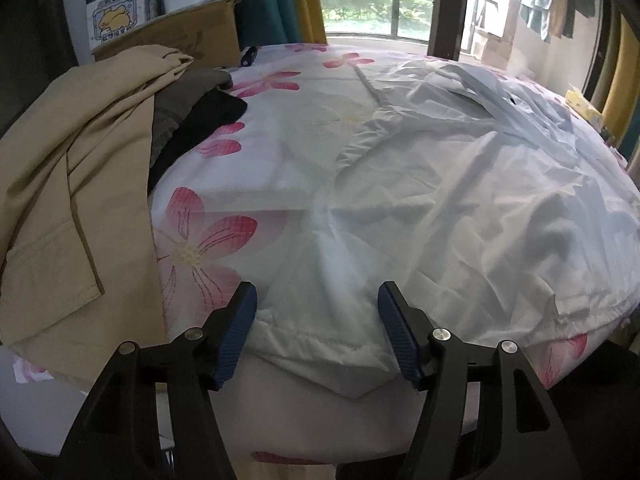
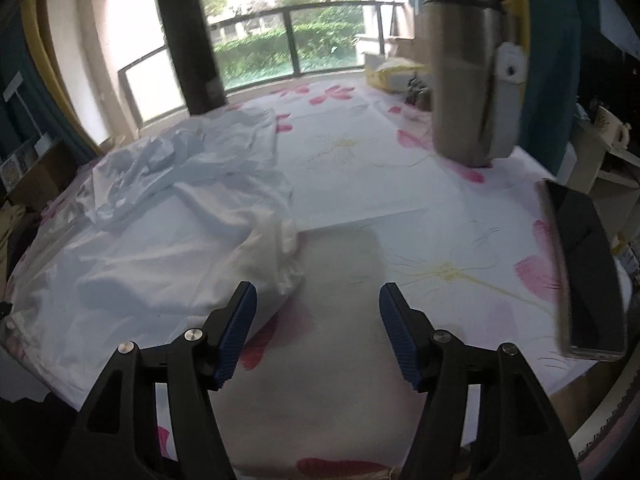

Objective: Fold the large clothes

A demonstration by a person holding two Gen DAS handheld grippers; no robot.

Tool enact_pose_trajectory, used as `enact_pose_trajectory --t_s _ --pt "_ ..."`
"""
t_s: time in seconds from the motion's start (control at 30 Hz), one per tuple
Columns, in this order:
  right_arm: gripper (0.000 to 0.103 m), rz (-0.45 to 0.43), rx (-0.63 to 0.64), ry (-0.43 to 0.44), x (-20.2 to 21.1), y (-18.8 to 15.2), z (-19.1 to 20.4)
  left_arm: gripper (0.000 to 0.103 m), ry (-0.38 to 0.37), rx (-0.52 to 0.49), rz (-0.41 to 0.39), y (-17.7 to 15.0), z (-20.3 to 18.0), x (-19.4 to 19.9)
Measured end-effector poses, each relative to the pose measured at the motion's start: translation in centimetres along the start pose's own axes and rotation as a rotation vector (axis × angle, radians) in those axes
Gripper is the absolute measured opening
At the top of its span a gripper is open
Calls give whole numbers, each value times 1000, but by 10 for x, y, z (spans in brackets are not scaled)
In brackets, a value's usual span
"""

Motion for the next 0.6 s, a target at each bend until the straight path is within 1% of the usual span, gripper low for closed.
enact_pose_trajectory --t_s 0.03,0.07,0.1,0.13,0.17,0.2,0.23,0.27,0.3,0.37,0.4,0.43,0.5,0.53,0.57,0.6 --pt "64 -9 9 7 0 0 5 65 -3 1 -2 0 0 0" --pt "64 -9 5 28 1 1 10 60 -8 -1 -2 0 -2 0" --pt "64 -10 2 47 1 1 15 52 -15 -12 0 0 -5 0" --pt "64 -8 8 62 1 1 20 48 -23 -25 1 0 -9 1" --pt "64 -5 27 72 1 0 28 39 -28 -36 2 0 -13 1" --pt "64 -5 50 73 1 -1 34 26 -42 -53 3 -1 -19 1" --pt "64 -7 79 70 1 -3 42 20 -55 -63 5 -1 -23 1" --pt "64 -10 106 62 1 -4 48 8 -73 -73 6 -1 -28 0" --pt "64 -13 129 54 2 -7 53 6 -74 -79 6 -1 -31 0" --pt "58 -21 197 40 5 -12 65 5 -97 -79 0 1 -35 0" --pt "48 -27 227 25 8 -15 67 5 -113 -67 -8 2 -35 1" --pt "33 -28 238 35 11 -16 68 5 -112 -60 -21 5 -34 3" --pt "21 -20 236 30 14 -19 62 5 -88 -51 -53 13 -27 10" --pt "17 -16 233 21 17 -21 55 5 -81 -46 -62 16 -24 12" --pt "15 -17 227 7 19 -22 49 5 -75 -42 -70 20 -20 15" --pt "10 -17 223 -17 21 -22 43 5 -69 -37 -78 23 -16 17"
Point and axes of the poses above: each gripper's, at about its wrist camera, not at the fingertips, and x roughly against the way its jaws point, z to its left, y to its top, the point moved 10 cm from there along -x, roughly the way its jaws point, and after that the axes turned 10 degrees about -y, right-handed, at the moved point
